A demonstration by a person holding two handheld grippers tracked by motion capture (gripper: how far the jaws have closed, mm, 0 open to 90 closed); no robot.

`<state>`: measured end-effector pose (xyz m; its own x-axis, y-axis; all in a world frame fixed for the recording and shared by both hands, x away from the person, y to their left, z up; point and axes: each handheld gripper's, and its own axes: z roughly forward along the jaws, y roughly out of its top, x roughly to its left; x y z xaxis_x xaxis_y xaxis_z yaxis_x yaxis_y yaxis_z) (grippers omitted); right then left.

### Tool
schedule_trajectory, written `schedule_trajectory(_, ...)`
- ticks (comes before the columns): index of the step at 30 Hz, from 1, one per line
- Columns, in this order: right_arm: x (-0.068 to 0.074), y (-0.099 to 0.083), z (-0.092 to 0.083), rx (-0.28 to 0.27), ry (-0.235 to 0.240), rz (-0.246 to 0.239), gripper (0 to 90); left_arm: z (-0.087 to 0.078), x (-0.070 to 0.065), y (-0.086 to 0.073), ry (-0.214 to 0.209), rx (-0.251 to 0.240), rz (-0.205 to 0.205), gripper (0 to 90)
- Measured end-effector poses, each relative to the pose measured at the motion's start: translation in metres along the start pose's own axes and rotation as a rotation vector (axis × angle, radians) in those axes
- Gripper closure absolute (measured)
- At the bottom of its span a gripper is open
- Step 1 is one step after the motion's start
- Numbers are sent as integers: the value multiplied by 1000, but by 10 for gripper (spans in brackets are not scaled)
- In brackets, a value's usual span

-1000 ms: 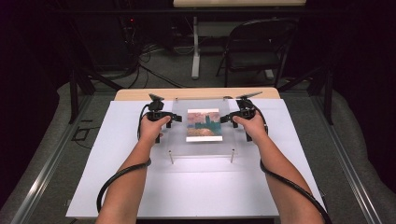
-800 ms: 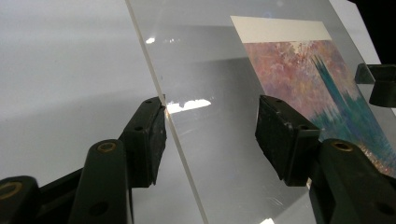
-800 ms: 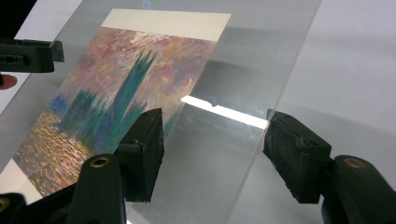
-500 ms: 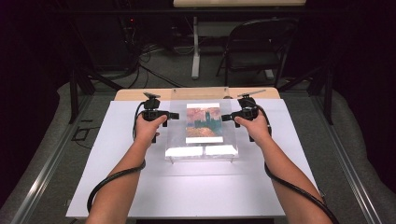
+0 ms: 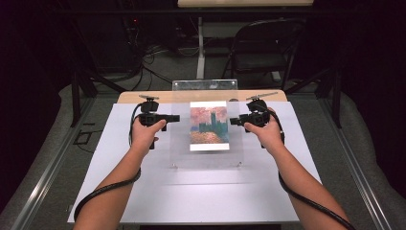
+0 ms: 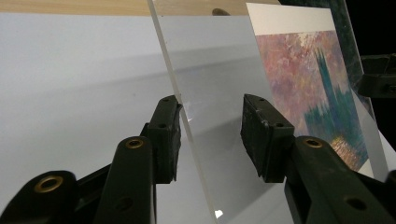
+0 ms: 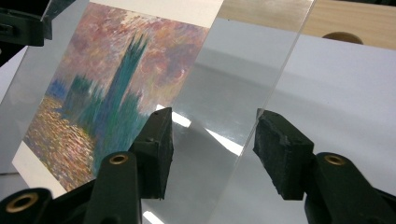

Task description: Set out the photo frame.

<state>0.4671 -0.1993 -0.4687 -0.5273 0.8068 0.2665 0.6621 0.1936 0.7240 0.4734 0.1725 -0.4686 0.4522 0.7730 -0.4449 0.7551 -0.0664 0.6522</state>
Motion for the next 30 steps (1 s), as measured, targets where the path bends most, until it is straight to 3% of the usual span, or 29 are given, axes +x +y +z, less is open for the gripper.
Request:
schedule_trajectory(11, 18, -6, -22, -29, -39, -79, 490, -19, -21, -3, 41, 1, 65, 599)
schedule_trajectory(30, 44, -22, -54, -90, -85, -175, 553, -50, -45, -24, 59, -70, 183, 640)
